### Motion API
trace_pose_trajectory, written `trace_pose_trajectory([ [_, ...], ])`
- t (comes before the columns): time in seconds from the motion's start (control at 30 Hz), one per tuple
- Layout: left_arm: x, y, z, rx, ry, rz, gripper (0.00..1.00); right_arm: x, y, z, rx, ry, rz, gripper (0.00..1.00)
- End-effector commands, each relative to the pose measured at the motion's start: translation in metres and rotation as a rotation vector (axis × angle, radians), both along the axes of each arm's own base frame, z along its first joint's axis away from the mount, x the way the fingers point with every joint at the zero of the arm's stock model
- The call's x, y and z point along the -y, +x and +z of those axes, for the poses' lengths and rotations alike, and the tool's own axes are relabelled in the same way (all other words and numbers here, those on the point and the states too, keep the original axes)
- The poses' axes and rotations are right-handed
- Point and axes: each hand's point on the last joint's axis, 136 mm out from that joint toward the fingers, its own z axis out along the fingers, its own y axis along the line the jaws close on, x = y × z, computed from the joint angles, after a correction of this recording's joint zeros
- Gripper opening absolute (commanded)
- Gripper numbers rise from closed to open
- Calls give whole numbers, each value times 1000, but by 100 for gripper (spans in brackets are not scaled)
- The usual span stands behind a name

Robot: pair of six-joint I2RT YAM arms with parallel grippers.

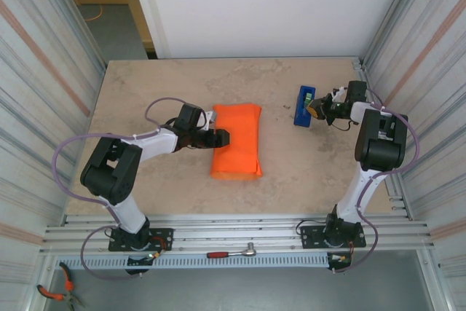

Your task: Wrap the gift box in paper

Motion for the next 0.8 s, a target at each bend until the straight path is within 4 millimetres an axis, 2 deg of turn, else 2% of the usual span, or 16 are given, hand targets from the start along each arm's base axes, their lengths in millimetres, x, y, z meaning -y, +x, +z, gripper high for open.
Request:
trace_pose_trajectory([
  [0.0,-28,-35,-67,-166,190,11,71,-4,-3,-5,-22,32,9,5],
  [0.07,-28,-35,-68,-167,189,12,71,-5,-3,-3,-16,42,10,0],
  [0.57,-29,-38,-69,-168,191,11,71,-13,-1,48,98,119,-27,0],
  [0.77,-29,-37,-68,-167,190,13,71,-15,-5,56,110,120,-28,0],
])
